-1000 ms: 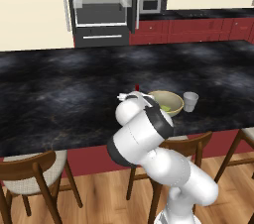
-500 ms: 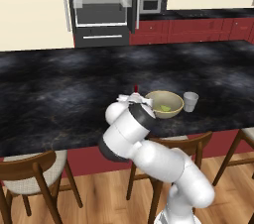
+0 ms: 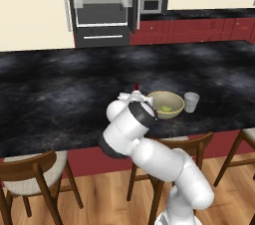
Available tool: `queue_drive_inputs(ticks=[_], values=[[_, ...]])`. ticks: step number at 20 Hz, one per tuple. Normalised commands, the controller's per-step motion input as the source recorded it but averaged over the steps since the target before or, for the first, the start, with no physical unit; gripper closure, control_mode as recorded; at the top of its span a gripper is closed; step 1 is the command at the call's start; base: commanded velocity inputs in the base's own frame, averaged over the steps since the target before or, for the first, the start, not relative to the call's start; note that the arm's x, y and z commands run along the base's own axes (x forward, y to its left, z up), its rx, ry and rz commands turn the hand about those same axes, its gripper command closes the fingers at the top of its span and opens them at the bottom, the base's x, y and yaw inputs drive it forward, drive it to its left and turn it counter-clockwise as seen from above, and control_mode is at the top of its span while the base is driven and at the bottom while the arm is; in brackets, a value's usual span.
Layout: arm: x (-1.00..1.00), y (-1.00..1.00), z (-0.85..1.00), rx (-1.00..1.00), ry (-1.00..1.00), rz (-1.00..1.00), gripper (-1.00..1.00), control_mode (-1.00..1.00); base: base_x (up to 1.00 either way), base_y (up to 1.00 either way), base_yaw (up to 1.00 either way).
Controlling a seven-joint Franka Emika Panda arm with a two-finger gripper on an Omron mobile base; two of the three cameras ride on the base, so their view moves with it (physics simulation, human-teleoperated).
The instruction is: There is a bowl on the dining counter. Grab a lemon wedge from the fridge and place it in the bowl. Then get the liquor bottle and glass cup from the cabinet and place them next to the bowl.
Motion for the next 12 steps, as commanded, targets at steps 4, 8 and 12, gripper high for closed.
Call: queue_drive_inputs(ticks=[4, 8, 12], values=[[-0.31, 0.0, 0.09, 0.01, -0.08, 0.0, -1.0, -1.0, 0.0, 0.0, 0.0], [-0.2, 0.0, 0.48, 0.02, -0.03, 0.0, -1.0, -1.0, 0.0, 0.0, 0.0], [-0.08, 0.02, 0.68, 0.02, -0.05, 0.0, -1.0, -1.0, 0.0, 0.0, 0.0]])
